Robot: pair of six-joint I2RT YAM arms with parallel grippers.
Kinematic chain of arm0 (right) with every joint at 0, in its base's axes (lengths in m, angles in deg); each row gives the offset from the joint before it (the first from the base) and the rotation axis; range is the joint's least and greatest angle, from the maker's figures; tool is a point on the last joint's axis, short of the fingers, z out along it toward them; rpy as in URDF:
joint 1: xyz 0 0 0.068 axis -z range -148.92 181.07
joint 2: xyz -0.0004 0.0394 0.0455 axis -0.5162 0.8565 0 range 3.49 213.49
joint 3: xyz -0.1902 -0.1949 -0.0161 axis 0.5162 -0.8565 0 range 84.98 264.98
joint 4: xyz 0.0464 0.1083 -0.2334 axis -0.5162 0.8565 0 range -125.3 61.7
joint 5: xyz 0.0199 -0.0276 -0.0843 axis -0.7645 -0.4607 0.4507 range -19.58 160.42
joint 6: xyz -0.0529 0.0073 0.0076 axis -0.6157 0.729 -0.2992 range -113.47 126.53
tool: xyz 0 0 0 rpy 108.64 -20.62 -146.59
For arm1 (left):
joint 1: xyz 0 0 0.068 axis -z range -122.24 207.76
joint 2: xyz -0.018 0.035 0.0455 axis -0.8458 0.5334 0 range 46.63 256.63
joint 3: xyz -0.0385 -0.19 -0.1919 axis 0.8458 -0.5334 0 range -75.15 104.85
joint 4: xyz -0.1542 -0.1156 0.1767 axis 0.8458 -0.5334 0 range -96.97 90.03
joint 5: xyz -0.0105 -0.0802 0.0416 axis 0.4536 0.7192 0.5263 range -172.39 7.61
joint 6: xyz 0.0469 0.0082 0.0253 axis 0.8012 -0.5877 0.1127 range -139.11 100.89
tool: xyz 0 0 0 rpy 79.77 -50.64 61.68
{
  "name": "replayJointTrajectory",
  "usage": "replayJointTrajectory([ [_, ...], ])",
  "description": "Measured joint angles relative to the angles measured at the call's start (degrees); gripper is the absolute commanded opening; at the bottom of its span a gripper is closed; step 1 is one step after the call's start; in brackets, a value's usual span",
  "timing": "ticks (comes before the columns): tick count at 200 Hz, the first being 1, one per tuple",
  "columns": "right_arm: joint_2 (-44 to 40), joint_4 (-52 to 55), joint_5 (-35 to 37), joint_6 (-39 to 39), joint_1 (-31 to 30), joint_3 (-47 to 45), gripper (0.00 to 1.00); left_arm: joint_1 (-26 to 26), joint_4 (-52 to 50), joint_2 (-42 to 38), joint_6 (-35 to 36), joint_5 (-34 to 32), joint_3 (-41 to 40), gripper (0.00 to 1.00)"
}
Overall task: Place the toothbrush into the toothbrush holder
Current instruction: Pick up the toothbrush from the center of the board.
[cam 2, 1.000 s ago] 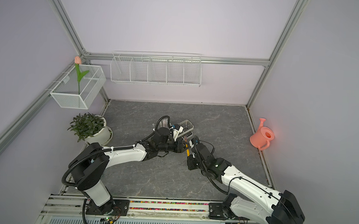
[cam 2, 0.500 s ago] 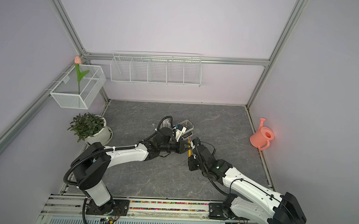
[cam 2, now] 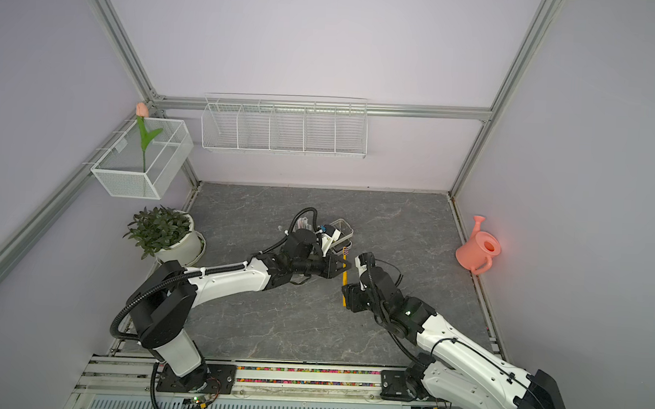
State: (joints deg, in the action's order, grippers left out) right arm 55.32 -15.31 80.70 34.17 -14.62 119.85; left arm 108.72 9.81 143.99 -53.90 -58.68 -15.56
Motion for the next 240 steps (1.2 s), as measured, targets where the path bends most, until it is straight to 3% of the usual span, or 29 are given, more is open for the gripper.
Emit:
replayJointTrajectory([
  [32, -2.1, 1.4, 1.2, -0.5, 0.3, -0.1, 1.0, 0.0, -3.1, -2.3, 1.6, -1.8, 0.0, 0.0],
  [103, -4.9, 3.3, 9.9, -1.4, 2.7, -2.0, 0.89, 0.0, -11.0, -12.5, 5.9, -5.8, 2.4, 0.0],
  [162, 0.8, -1.7, 16.5, -3.6, 4.1, -9.5, 0.89, 0.0, -15.7, -20.8, 9.5, -11.0, 2.6, 0.0],
  [240, -5.2, -8.3, 18.2, -4.8, 5.4, -14.4, 0.89, 0.0, -18.8, -29.7, 15.1, -20.8, 1.9, 0.03],
])
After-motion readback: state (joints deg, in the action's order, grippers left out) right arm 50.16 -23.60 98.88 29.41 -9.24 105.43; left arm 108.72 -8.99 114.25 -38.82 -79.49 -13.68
